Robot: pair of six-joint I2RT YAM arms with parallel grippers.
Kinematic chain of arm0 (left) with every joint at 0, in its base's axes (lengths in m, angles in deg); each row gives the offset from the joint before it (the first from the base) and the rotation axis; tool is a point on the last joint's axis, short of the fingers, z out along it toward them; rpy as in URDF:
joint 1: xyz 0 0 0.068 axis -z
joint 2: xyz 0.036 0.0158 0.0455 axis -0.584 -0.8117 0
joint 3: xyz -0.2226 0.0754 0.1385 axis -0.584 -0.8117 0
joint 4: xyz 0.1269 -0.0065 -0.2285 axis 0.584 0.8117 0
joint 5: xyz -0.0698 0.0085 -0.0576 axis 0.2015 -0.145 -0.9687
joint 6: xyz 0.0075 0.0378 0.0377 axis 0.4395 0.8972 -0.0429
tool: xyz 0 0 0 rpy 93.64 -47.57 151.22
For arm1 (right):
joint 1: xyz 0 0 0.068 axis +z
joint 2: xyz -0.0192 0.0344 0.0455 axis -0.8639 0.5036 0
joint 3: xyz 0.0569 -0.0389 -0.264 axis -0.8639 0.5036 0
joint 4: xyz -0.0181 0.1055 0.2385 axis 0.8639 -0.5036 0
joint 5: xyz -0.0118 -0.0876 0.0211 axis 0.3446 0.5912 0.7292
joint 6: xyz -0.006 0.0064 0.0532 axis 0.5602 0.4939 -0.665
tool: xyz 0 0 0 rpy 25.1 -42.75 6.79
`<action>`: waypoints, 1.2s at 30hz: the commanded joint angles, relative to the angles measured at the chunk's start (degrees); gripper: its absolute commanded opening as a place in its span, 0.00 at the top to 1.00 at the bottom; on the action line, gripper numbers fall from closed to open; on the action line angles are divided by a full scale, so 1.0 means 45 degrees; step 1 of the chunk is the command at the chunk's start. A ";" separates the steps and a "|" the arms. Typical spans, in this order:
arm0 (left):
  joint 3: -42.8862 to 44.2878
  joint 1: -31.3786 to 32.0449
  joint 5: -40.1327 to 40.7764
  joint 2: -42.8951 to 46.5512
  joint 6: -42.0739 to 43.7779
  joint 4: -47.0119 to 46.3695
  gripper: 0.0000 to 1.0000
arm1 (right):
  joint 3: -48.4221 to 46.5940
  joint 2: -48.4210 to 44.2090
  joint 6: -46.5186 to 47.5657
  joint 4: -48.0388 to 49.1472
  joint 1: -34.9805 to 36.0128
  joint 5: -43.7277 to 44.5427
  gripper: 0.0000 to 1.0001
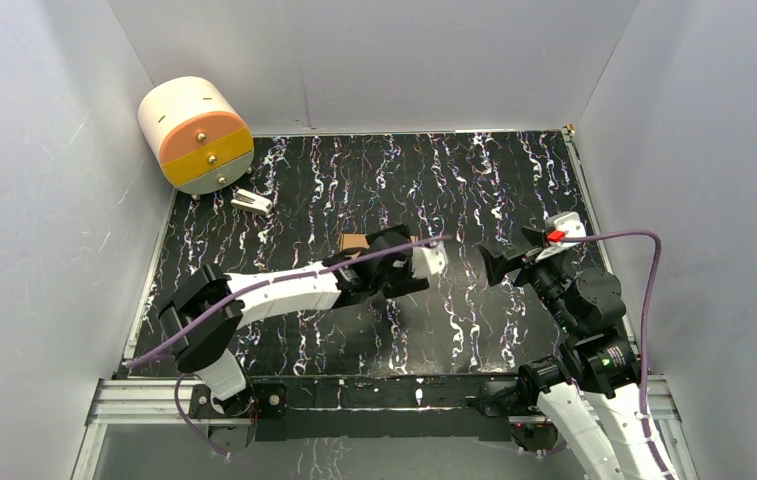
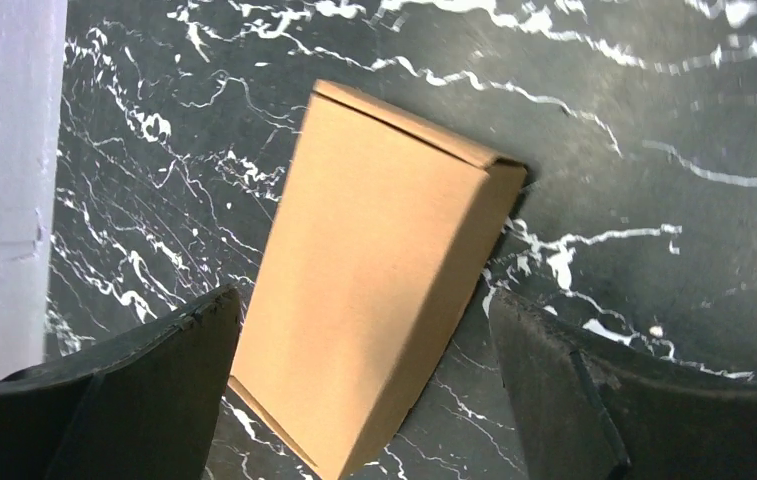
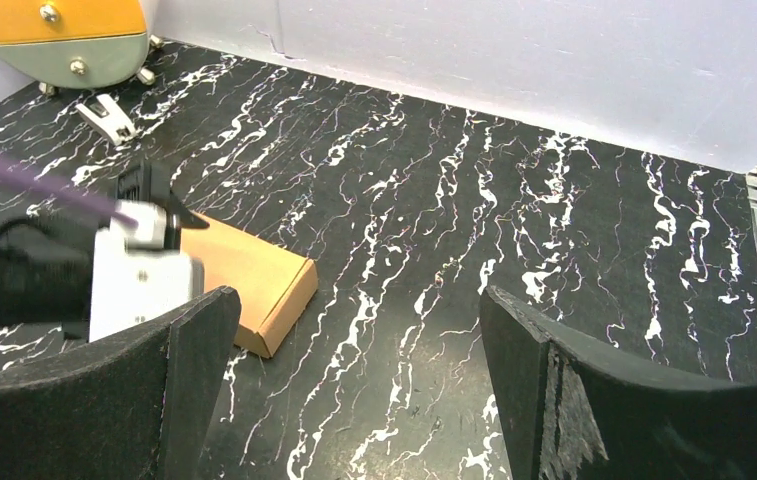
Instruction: Fold the paper box
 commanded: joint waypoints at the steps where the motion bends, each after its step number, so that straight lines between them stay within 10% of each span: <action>1: 0.1444 -0.1072 -0.0571 0.1086 -0.2993 0.1696 0.08 | 0.0034 -0.0147 0.0191 0.0450 -0.0061 0.0332 0.01; 22: -0.1508 -1.0091 -0.3070 0.8655 -1.1856 0.3872 0.02 | -0.0126 -0.0165 0.0192 0.0057 -0.0042 0.2051 0.02; 36: -0.4180 -1.0355 -0.1666 1.7378 -1.1551 0.5470 0.04 | 0.0358 -0.1170 -0.0127 0.0244 -0.0042 0.3661 0.01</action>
